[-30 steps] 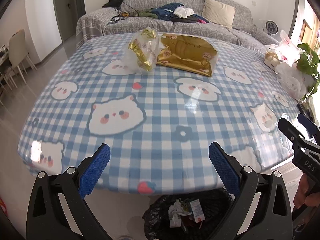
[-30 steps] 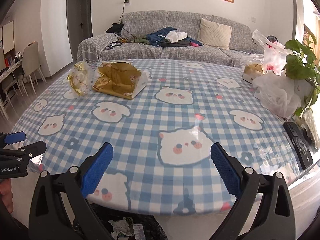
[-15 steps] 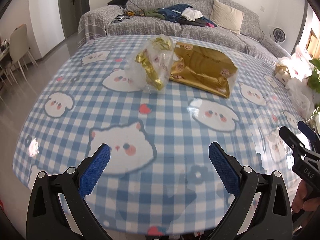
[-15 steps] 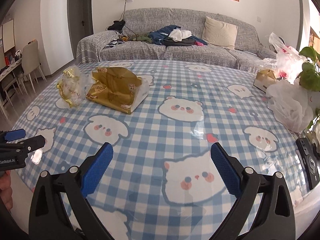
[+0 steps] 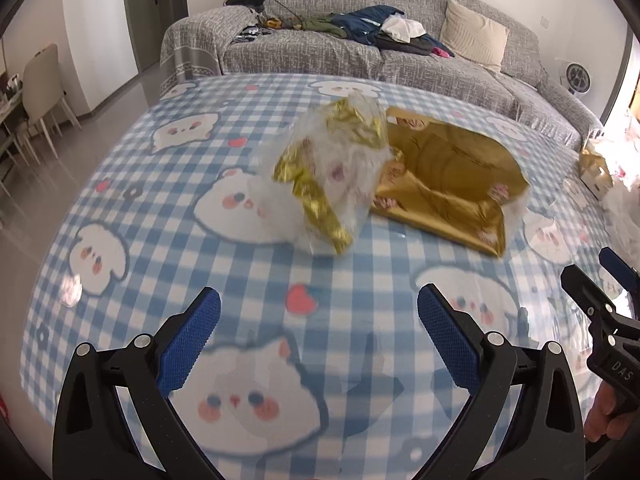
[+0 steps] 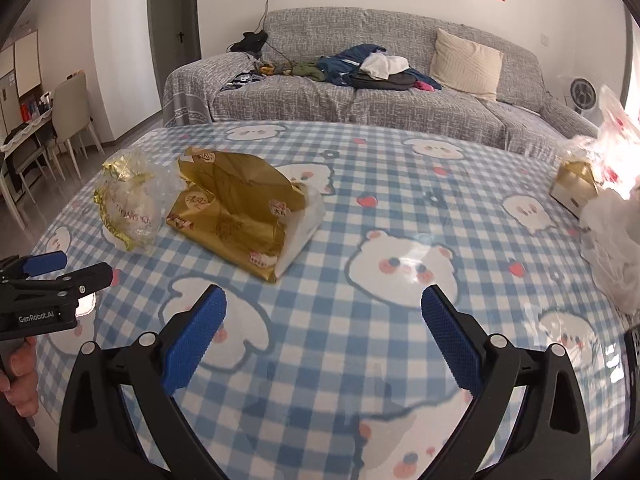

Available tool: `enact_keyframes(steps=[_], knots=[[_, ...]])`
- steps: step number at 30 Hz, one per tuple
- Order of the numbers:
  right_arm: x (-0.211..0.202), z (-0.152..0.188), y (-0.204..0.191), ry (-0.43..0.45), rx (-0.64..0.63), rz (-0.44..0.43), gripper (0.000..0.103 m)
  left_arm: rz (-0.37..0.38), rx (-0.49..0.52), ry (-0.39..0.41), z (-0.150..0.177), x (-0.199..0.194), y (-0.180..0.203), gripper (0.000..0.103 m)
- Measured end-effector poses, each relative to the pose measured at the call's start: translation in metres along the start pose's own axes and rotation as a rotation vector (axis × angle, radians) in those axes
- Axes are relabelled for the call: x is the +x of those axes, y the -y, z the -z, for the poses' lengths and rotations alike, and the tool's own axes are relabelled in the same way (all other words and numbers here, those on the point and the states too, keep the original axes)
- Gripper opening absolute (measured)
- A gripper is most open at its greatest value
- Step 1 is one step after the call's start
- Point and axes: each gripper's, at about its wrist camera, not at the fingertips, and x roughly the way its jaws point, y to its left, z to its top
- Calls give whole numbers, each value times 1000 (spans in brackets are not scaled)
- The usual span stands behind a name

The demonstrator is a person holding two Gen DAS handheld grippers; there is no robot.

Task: Collect trash
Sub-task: 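Grasp the clear bag of gold wrappers with the left tool while the right tool grasps the gold packet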

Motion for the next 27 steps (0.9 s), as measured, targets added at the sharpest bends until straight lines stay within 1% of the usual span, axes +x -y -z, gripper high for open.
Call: enact_keyframes(steps=[7,19,21,23,24,25,27], knots=[[30,-18,-2,-25,3,-21,94,-18,-20,-5,-23,18,-7,97],[79,-45,-9,-63,4,-72,94,-24,-32,-15,-58,56,-9,96],[88,-48,-8,-76,15,-98,89,-20,-33,-11,-62,61,-11,92],[98,-51,-8,-94,28,-111,85,-5,-37,-19,-65,68,-13,85],[102,-51,-7,-102,35,-115,81,-5,-38,-22,-66,70,-14,84],[106,-52,-6,-107,42,-127,78,-7,-36,-20,-67,73,-15,80],[112,-53,-6,-115,54,-143,70,-11,-28,-12,-68,75,-15,77]])
